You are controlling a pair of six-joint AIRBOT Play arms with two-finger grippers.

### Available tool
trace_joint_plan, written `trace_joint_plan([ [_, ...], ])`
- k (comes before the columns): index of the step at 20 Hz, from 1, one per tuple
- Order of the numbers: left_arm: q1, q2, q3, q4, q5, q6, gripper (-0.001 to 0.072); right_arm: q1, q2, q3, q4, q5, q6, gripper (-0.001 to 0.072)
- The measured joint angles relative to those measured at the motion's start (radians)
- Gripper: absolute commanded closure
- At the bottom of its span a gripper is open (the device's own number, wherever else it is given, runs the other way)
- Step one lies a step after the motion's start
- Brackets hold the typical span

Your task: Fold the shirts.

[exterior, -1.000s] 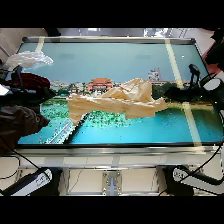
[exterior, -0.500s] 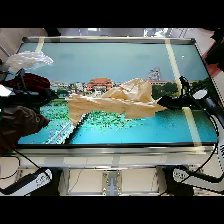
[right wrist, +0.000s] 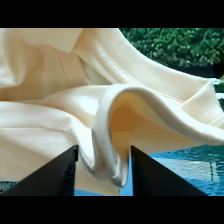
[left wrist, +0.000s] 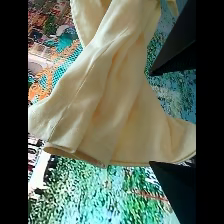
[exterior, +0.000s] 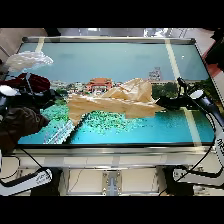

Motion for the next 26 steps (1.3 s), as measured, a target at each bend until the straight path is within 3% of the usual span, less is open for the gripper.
trace_joint_plan([
  [1,-0.003,-0.014,0.000,-0.014,0.015,-0.023,0.0104,0.000,-0.008,0.000,0.016,-0.001,-0.008,0.0680],
  [2,-0.011,-0.031,0.000,-0.031,0.035,-0.051,0.0104,0.000,-0.013,0.000,0.030,-0.005,-0.012,0.0690],
  [7,-0.108,-0.138,0.000,-0.121,0.167,-0.168,0.0105,0.000,-0.024,0.001,0.073,-0.037,-0.030,0.0690],
  [12,-0.193,-0.229,0.000,-0.194,0.321,-0.362,0.0106,0.000,-0.024,0.001,0.083,-0.034,-0.037,0.0690],
  [18,-0.232,-0.269,0.000,-0.294,0.478,-0.459,0.0124,0.000,-0.024,0.001,0.087,-0.023,-0.040,0.0690],
  [20,-0.245,-0.285,0.000,-0.305,0.497,-0.468,0.0233,0.000,-0.024,0.001,0.087,-0.021,-0.040,0.0690],
  [22,-0.255,-0.301,0.000,-0.311,0.511,-0.479,0.0250,0.000,-0.024,0.001,0.087,-0.019,-0.040,0.0690],
  [23,-0.260,-0.307,0.000,-0.312,0.516,-0.482,0.0380,0.000,-0.024,0.001,0.087,-0.019,-0.040,0.0690],
  [24,-0.263,-0.312,0.000,-0.314,0.521,-0.482,0.0634,0.000,-0.024,0.001,0.087,-0.019,-0.040,0.0690],
  [25,-0.265,-0.315,0.000,-0.315,0.527,-0.482,0.0697,0.000,-0.024,0.001,0.087,-0.019,-0.040,0.0691],
  [26,-0.267,-0.317,0.000,-0.315,0.532,-0.483,0.0696,0.000,-0.024,0.001,0.087,-0.019,-0.042,0.0691],
])
